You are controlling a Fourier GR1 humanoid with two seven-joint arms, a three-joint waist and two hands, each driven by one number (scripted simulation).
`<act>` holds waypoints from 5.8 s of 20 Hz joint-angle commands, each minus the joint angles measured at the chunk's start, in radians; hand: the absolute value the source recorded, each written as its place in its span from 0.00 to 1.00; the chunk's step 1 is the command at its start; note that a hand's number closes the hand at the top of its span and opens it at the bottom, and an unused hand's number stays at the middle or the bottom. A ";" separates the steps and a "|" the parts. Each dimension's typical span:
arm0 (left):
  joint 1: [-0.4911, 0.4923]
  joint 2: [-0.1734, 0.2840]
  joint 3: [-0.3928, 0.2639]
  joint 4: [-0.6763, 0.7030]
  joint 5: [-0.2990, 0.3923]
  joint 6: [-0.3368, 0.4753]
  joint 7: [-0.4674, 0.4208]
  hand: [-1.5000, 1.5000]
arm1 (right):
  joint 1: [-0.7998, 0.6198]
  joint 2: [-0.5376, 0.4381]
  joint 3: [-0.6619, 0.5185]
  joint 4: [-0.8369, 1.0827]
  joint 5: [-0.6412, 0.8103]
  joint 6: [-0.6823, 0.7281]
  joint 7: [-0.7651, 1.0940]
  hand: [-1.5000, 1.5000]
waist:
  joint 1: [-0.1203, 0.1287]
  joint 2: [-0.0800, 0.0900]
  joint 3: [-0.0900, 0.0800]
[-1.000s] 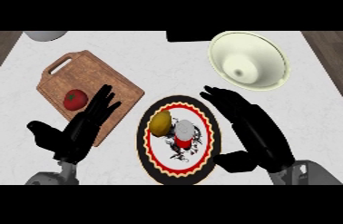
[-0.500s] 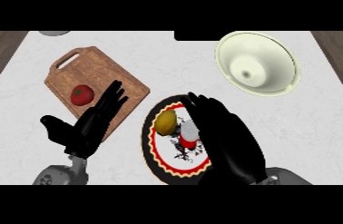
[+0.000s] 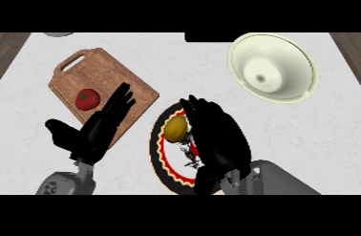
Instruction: Pick the can from the plate and place it in the bowl
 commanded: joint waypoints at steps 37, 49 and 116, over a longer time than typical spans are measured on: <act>-0.031 -0.088 0.075 0.025 -0.095 -0.053 0.018 0.50 | 0.194 0.212 -0.016 0.294 0.364 0.042 -0.055 0.00 | 0.001 0.003 0.002; -0.018 -0.092 0.119 0.051 -0.098 -0.122 0.030 0.50 | 0.188 0.213 -0.082 0.365 0.464 0.010 -0.311 1.00 | -0.001 0.003 0.002; 0.007 -0.151 0.083 -0.037 -0.160 -0.102 0.065 0.50 | -0.615 -0.077 -0.864 1.347 0.954 -0.583 0.018 1.00 | 0.033 0.016 0.002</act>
